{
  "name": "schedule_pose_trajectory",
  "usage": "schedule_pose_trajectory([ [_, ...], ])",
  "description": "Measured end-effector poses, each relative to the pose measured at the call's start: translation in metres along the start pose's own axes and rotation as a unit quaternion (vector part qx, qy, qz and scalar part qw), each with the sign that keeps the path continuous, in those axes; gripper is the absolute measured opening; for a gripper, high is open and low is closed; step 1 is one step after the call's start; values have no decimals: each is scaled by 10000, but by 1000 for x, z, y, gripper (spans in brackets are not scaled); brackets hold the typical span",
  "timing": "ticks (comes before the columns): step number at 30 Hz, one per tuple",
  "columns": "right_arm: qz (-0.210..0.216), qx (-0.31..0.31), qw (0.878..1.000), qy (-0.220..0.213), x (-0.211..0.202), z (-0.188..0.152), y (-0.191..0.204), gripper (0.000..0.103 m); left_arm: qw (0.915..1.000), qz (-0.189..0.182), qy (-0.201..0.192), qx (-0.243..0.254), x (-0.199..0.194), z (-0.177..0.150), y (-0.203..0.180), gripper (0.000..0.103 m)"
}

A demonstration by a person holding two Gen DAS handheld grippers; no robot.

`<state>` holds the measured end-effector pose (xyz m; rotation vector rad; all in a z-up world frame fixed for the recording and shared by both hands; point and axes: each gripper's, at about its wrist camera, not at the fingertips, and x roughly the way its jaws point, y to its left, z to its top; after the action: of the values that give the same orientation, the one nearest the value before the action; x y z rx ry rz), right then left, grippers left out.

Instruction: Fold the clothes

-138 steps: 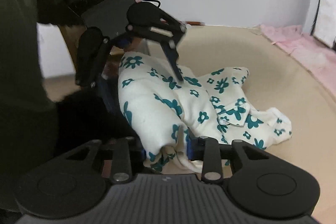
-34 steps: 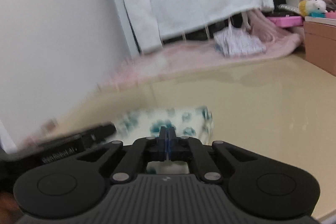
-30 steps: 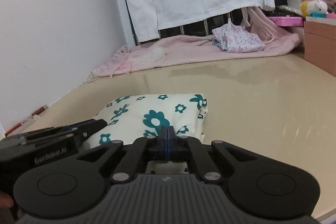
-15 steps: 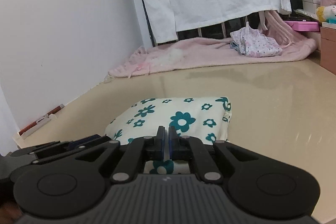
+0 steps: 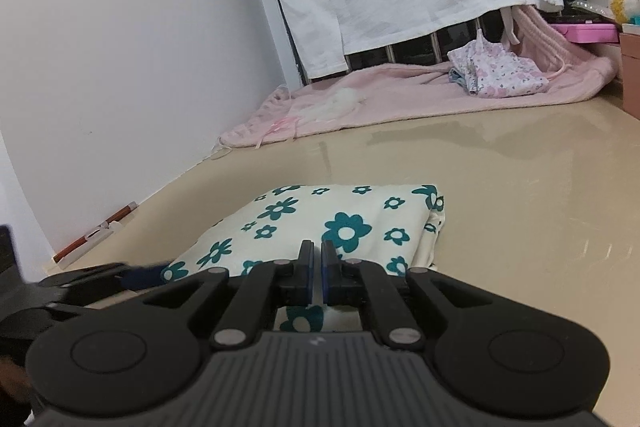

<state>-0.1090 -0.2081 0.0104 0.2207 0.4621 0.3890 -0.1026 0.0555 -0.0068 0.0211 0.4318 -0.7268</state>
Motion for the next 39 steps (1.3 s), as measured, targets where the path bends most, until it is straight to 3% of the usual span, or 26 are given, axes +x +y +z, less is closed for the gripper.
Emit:
schedule_pose_trajectory([
  [1,38,11,10000,17,0,1,-1,3,9999,-93,70,-24,0,2,5,17],
  [4,145,86,9998,56,1,2,-6,3,9995,-158,217,-162,-6,3,18,5],
  [6,200,145,9997,77,2,2,-9,2,9995,-65,266,-155,-12,1,25,1],
  [12,209,128,9997,48,2,2,-10,3,9974,321,111,-634,-44,0,47,0],
  [14,218,126,9997,6,-1,4,-8,3,9971,197,-231,-701,-52,11,39,6],
  [16,173,17,9996,-224,-11,10,-3,9,9973,94,-427,-592,-48,24,26,25],
  [17,123,-45,9995,-297,-14,14,-1,9,9976,96,-395,-553,-38,30,20,27],
  [20,-132,-192,9992,-318,-11,21,6,9,9985,219,-130,-485,3,40,-1,26],
  [22,-612,-274,9977,-21,5,16,6,9,9986,346,65,-389,27,42,-14,26],
  [25,-763,-208,9969,-52,14,-1,-1,8,9985,530,45,-134,29,31,-22,26],
  [27,-713,-20,9974,-45,9,6,-1,8,9979,501,115,-386,21,35,-17,25],
  [29,-736,162,9972,39,12,12,-9,9,9946,614,66,-836,10,39,-5,38],
  [31,-765,343,9964,130,16,18,-18,9,9880,805,79,-1318,2,43,10,73],
  [33,-746,540,9955,228,21,20,-28,9,9783,927,314,-1829,5,52,29,74],
  [35,-525,974,9935,277,18,27,-40,22,9732,433,708,-2146,14,59,44,79],
  [36,-482,1188,9912,339,16,31,-48,58,9689,144,918,-2294,19,63,52,84],
  [37,-453,1400,9883,403,14,34,-57,86,9630,-78,1116,-2453,26,66,58,86],
  [39,-306,1721,9827,613,13,38,-72,87,9495,-306,1459,-2763,41,69,68,86],
])
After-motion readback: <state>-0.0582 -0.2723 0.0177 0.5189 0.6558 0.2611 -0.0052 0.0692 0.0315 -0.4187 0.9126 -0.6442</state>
